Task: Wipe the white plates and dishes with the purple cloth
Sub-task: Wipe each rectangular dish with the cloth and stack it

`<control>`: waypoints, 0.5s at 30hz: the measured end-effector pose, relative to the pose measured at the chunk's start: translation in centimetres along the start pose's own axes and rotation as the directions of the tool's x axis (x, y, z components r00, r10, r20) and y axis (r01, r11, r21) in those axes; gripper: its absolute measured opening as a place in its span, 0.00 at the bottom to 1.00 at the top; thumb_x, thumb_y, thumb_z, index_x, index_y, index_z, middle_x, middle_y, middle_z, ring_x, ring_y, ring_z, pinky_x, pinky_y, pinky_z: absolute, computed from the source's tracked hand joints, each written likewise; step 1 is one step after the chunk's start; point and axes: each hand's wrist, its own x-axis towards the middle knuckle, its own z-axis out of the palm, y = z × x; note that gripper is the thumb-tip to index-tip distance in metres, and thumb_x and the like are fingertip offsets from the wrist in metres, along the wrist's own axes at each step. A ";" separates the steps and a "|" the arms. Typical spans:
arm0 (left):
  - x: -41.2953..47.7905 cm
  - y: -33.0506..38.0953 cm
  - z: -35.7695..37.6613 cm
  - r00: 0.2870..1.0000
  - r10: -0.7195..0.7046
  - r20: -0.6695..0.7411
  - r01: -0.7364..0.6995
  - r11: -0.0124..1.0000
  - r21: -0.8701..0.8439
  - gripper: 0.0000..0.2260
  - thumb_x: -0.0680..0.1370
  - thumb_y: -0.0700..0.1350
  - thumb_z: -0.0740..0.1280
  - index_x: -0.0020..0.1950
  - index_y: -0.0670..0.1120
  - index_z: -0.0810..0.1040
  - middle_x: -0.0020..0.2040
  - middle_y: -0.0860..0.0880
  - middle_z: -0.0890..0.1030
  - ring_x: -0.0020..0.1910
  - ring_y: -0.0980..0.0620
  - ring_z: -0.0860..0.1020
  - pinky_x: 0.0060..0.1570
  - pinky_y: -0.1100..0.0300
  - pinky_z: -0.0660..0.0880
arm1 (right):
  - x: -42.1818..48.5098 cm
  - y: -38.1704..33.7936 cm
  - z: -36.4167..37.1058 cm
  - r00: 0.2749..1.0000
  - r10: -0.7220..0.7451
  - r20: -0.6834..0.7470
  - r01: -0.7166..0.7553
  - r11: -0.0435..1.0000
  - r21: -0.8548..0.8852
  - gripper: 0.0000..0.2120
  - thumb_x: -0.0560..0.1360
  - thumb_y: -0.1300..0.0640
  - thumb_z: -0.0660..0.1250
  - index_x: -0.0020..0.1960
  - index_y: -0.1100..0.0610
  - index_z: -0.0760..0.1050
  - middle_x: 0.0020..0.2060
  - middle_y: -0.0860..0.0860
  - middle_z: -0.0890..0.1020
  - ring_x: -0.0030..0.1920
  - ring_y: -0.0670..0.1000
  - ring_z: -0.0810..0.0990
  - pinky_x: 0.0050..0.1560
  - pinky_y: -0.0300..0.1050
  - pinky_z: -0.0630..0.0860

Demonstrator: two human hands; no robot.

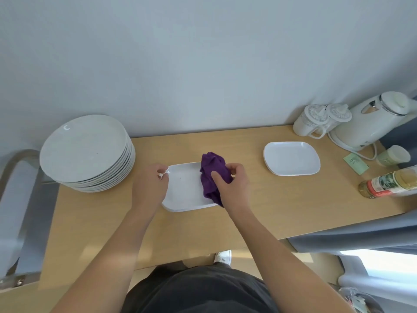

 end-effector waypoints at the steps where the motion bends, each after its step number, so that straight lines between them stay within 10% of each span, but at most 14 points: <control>1: 0.1 -0.6 -0.1 1.000 -0.002 -0.002 0.002 1.000 0.019 0.10 0.78 0.41 0.67 0.59 0.46 0.82 0.54 0.51 0.82 0.49 0.49 0.80 0.49 0.55 0.75 | 0.0 0.4 0.7 1.000 -0.016 0.005 0.016 0.996 -0.092 0.12 0.75 0.52 0.72 0.55 0.48 0.72 0.53 0.43 0.78 0.53 0.46 0.78 0.52 0.47 0.79; 5: 0.8 -2.0 -0.4 0.999 0.005 0.034 -0.005 1.000 0.028 0.06 0.78 0.40 0.67 0.52 0.45 0.83 0.48 0.49 0.82 0.46 0.45 0.80 0.48 0.50 0.77 | 0.2 0.9 2.1 0.996 -0.079 0.038 0.088 0.879 -0.468 0.13 0.77 0.53 0.69 0.59 0.54 0.74 0.58 0.48 0.72 0.60 0.50 0.69 0.52 0.44 0.71; 15: 3.0 -4.1 -1.0 0.975 -0.122 0.185 0.168 0.953 -0.253 0.07 0.73 0.38 0.73 0.48 0.48 0.85 0.43 0.53 0.85 0.44 0.51 0.83 0.52 0.49 0.80 | 1.1 2.2 5.0 0.962 -0.272 -0.002 0.219 0.780 -0.587 0.24 0.81 0.66 0.58 0.73 0.49 0.72 0.68 0.47 0.73 0.59 0.56 0.74 0.53 0.50 0.75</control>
